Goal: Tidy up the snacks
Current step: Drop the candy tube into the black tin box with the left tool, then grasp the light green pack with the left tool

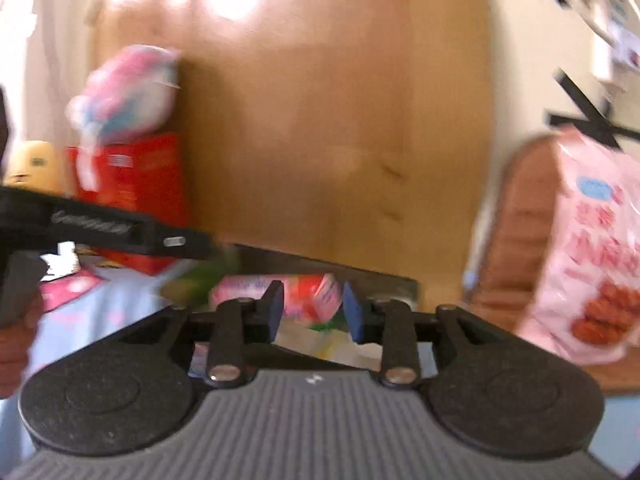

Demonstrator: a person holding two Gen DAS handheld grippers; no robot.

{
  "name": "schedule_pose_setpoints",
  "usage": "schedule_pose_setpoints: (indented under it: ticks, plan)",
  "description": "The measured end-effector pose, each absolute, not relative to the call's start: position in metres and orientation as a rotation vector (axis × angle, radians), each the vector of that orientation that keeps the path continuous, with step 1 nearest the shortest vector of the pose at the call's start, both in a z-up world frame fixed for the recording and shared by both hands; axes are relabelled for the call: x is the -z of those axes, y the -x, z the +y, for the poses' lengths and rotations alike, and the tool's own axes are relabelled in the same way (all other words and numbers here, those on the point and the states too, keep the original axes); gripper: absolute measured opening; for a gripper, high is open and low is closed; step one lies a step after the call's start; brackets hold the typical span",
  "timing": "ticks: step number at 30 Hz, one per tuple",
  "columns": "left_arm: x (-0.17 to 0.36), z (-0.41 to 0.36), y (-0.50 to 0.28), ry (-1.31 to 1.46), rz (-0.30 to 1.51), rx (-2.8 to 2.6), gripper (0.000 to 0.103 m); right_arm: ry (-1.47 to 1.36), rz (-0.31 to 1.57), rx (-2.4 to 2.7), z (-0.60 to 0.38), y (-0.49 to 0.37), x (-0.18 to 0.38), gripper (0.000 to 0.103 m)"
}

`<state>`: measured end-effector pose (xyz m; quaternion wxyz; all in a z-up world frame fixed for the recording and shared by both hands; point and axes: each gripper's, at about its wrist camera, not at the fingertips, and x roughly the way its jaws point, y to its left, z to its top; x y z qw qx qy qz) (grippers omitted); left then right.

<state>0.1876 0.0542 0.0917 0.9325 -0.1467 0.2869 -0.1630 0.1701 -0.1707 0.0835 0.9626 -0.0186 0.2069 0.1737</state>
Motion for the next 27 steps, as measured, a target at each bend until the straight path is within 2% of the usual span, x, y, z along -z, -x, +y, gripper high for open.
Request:
schedule_pose_setpoints:
  ticks: [10,16,22,27]
  plan:
    - [-0.058,0.074,-0.108,0.271,0.694,0.39,0.057,-0.15,0.509,-0.292,-0.267,-0.096,-0.051,0.036]
    - [-0.052,0.058,-0.079,0.315,0.744,0.487,0.057,-0.276,0.561,-0.254,-0.305,-0.05,-0.031,0.04]
    - [-0.058,0.044,-0.061,0.297,0.722,0.514,0.057,-0.349,0.655,-0.357,-0.292,-0.023,-0.012,0.04]
    - [-0.057,0.054,-0.054,0.32,0.727,0.467,0.057,-0.291,0.658,-0.487,-0.23,-0.008,-0.008,0.047]
